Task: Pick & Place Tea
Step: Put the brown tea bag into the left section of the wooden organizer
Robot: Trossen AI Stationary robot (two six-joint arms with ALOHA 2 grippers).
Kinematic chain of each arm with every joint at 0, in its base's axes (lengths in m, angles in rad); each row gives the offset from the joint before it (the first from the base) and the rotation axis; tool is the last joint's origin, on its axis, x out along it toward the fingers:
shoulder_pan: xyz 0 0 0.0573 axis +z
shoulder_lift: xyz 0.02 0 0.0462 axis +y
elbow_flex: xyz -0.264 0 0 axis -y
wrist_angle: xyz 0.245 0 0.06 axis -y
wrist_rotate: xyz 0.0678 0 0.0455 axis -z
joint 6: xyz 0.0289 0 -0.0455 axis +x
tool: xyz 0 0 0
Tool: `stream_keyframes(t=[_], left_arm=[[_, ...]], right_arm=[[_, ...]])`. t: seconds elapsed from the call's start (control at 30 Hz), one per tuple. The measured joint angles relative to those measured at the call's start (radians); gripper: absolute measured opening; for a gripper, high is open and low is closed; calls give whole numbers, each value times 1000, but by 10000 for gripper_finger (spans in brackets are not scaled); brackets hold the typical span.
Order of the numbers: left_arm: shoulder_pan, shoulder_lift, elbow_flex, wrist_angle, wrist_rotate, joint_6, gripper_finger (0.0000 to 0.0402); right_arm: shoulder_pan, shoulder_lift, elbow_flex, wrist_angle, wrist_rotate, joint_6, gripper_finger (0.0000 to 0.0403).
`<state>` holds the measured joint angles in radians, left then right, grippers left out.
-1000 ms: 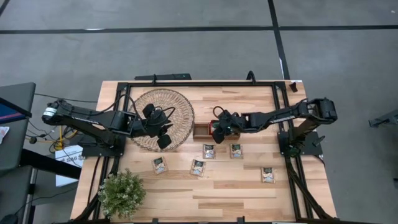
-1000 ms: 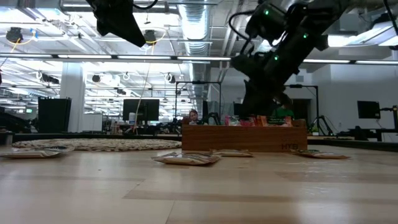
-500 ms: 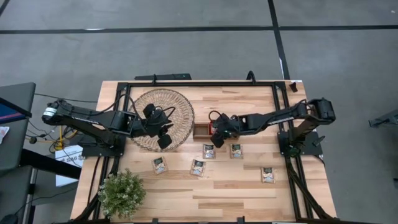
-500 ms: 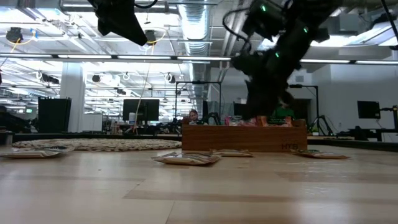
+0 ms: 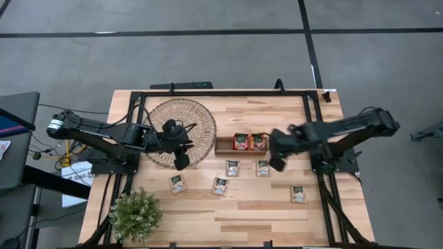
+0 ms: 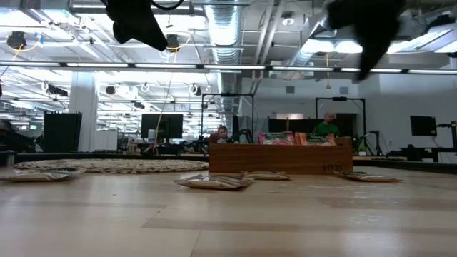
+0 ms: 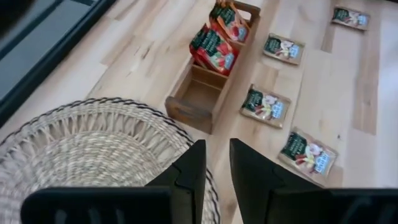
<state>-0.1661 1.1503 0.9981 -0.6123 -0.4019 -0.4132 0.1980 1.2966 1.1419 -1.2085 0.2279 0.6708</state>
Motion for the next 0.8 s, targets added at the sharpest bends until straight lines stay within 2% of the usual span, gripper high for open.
stream_keyframes(t=[0.23,0.43,0.57,0.8], left_arm=[[0,0,0,2,5,-3,65],[0,0,0,1,5,-36,65],[0,0,0,1,5,-60,65],[0,0,0,1,5,-74,65]], right_arm=[[309,-208,-103,-39,-35,335,0],[559,-250,-228,-27,-153,615,0],[665,-234,-273,43,-158,648,13],[706,-187,-333,86,-162,661,95]])
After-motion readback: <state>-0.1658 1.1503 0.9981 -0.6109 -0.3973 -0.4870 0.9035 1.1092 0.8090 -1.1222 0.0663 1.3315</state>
